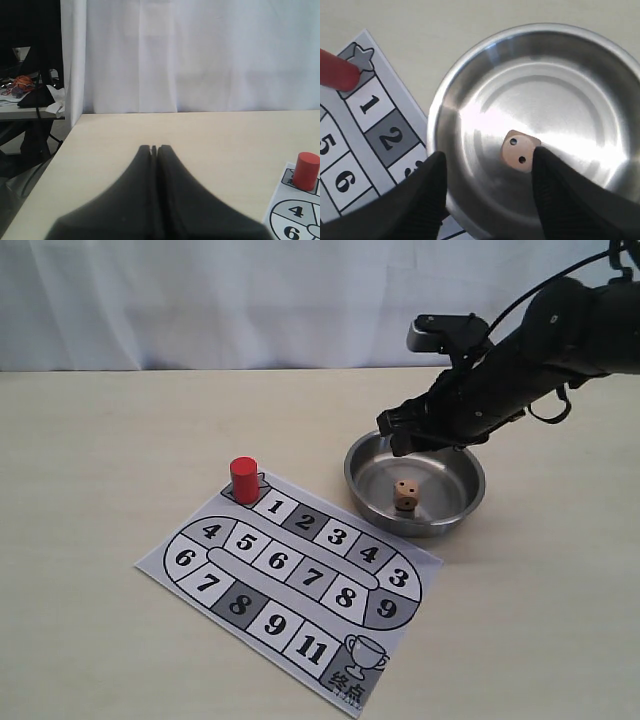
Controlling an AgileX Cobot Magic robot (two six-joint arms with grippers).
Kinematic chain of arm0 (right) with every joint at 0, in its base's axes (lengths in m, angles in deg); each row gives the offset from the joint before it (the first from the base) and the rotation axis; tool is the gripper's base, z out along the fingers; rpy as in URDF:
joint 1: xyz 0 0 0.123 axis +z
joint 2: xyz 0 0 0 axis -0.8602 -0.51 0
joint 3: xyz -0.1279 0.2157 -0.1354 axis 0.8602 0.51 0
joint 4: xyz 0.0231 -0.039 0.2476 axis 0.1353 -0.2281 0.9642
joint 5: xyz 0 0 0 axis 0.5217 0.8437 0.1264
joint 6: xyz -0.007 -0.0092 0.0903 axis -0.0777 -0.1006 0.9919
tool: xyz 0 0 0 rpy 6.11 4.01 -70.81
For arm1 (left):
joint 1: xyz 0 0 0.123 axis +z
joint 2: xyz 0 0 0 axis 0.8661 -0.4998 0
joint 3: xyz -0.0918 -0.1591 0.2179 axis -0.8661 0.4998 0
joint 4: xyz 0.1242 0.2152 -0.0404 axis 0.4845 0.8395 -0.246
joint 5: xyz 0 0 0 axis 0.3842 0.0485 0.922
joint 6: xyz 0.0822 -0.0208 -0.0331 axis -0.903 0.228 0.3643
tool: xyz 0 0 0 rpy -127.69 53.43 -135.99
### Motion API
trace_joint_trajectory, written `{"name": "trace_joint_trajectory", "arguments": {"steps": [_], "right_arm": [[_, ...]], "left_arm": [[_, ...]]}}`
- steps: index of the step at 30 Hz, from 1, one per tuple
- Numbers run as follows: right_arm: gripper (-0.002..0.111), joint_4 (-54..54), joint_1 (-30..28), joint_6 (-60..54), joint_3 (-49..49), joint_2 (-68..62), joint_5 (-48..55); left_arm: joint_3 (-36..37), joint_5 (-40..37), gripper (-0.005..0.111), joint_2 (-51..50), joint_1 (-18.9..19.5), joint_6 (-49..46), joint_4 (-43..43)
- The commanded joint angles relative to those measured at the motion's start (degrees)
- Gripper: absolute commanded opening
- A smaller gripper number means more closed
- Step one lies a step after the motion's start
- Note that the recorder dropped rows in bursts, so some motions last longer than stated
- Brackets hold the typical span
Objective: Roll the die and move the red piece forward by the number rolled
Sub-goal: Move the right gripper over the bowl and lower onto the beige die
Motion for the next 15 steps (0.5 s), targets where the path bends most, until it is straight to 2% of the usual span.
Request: {"name": "trace_joint_trajectory", "arguments": {"steps": [1, 6, 11, 15], "right_arm": [[0.049, -1.9, 0.0, 0.1, -0.7, -3.1, -3.8], [0.05, -3.0, 0.0, 0.0, -0.7, -5.5, -6.9], [0.059, -2.4, 0.0, -2.0, -0.7, -7.0, -7.1], [0.06, -1.9, 0.0, -2.0, -0.7, -8.3, -7.4]], "left_arm": [[-0.3, 0.6, 0.0, 0.1, 0.0, 0.1, -0.1], [-0.3, 0.6, 0.0, 0.1, 0.0, 0.1, -0.1], [-0.3, 0.6, 0.0, 0.1, 0.0, 0.1, -0.1], [-0.3, 0.6, 0.0, 0.1, 0.0, 0.1, -0.1]]}}
